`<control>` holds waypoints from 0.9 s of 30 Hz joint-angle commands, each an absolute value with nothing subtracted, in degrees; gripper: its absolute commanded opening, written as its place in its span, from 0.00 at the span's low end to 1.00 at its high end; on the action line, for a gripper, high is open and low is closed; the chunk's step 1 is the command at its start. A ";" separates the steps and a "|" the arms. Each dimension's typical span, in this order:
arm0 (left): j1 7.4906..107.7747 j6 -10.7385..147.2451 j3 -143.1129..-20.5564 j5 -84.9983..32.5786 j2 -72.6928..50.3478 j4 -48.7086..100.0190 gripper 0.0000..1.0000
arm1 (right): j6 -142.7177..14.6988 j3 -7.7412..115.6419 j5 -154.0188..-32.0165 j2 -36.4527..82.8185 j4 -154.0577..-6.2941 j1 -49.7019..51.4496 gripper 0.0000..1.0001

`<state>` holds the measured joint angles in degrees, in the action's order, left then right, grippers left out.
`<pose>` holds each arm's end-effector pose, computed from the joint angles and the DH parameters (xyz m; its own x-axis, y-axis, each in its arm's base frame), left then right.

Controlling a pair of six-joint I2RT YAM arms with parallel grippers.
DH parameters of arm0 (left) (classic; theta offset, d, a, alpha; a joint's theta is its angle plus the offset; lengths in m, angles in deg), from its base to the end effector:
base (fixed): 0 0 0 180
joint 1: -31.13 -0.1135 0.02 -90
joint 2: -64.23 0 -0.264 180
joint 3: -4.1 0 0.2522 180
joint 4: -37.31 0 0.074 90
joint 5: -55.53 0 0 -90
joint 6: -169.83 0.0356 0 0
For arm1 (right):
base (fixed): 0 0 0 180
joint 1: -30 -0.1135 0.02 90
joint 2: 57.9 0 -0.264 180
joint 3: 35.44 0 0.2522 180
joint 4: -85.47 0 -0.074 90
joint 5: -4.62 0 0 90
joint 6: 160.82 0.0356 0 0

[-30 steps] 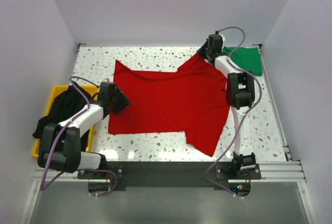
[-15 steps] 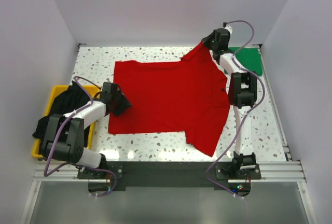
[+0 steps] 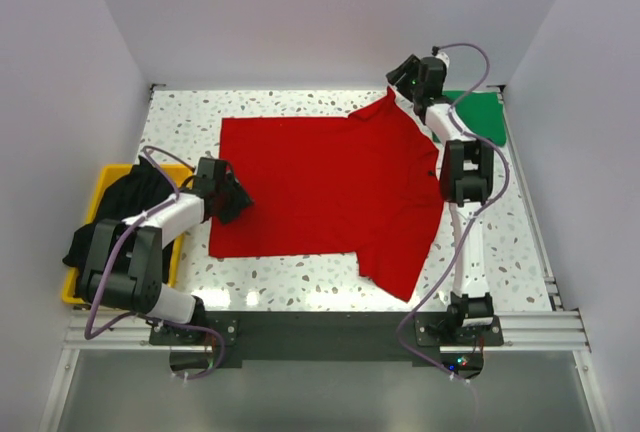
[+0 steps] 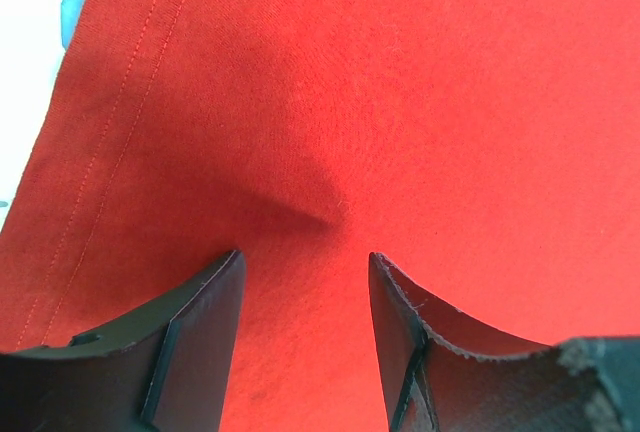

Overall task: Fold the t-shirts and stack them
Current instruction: Flatten the tshirt out

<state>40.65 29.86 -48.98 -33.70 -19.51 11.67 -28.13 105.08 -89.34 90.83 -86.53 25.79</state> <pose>0.2652 -0.0450 0.1561 -0.6600 -0.6656 -0.3483 -0.5172 0.7388 -0.4320 0.5986 0.0465 0.1839 -0.2991 0.6562 -0.6927 0.0863 0.7416 0.6652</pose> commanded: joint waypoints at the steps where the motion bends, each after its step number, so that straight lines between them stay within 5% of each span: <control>1: 40.80 30.79 -51.50 -34.74 -19.44 10.72 0.57 | -30.22 107.78 -89.86 86.34 -81.76 26.57 0.60; 7: 40.54 32.02 -54.40 -34.73 -16.11 8.88 0.58 | -31.71 97.61 -90.30 72.84 -72.96 27.10 0.64; 20: 38.52 31.76 -44.57 -35.87 -0.38 3.26 0.59 | -29.33 34.80 -93.73 25.54 -67.42 24.29 0.61; 27: 38.34 28.77 -40.26 -43.17 9.90 -5.09 0.56 | -29.78 20.86 -95.30 7.95 -53.36 24.29 0.57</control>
<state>38.75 30.67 -41.65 -38.46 6.19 -0.92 -29.26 23.20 -93.08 12.34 -60.72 24.07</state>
